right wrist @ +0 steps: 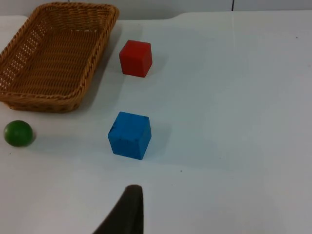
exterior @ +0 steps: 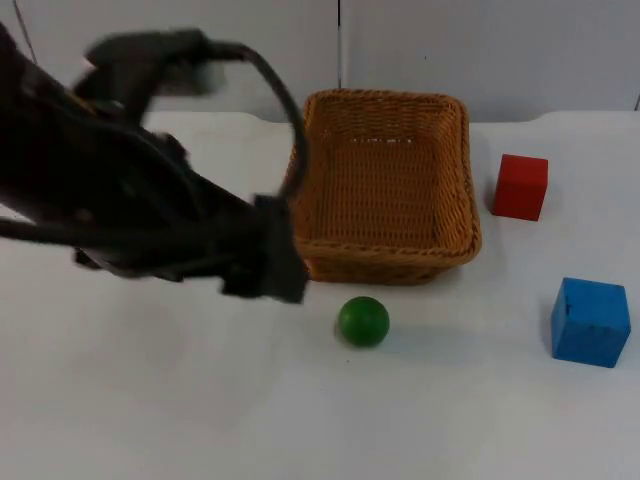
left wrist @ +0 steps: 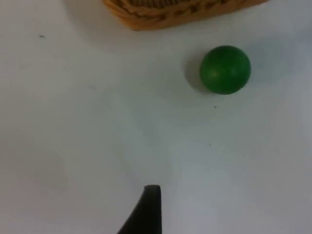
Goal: Place all geometric objects except the red cube into the basket.
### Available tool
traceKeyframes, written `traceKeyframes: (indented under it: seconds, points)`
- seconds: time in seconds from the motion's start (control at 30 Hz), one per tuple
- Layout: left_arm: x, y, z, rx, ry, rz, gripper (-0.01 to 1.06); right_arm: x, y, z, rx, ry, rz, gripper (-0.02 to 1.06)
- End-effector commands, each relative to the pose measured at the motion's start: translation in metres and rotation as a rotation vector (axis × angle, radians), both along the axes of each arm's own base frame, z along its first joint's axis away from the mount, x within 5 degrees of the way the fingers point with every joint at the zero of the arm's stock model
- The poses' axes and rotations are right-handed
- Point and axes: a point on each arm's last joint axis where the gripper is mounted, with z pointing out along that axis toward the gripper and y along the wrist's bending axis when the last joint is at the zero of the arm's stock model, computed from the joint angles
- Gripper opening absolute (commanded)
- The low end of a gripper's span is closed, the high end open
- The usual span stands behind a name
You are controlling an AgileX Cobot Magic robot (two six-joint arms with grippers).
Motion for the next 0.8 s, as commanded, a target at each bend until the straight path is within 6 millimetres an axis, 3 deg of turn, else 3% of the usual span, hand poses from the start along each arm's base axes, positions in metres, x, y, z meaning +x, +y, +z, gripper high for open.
traceKeyframes:
  seconds: [0.0,0.17,0.37,0.5,0.77]
  points:
    - [0.000,-0.012,-0.007,-0.003,-0.021,-0.002,0.89,0.000,0.000,0.000,-0.005,-0.006,-0.011,1.05]
    - [0.002,-0.039,-0.034,-0.006,-0.072,0.036,0.89,0.000,0.000,0.000,-0.005,-0.006,-0.011,1.05]
    - [0.009,-0.062,-0.048,-0.014,-0.109,0.033,0.89,0.000,0.000,0.000,-0.005,-0.006,-0.011,1.05]
    - [0.025,-0.082,-0.064,-0.004,-0.117,0.017,0.89,0.000,0.000,0.000,-0.005,-0.006,-0.011,1.05]
    - [0.045,-0.101,-0.094,0.021,-0.093,0.014,0.89,0.000,0.000,0.000,-0.005,-0.006,-0.011,1.05]
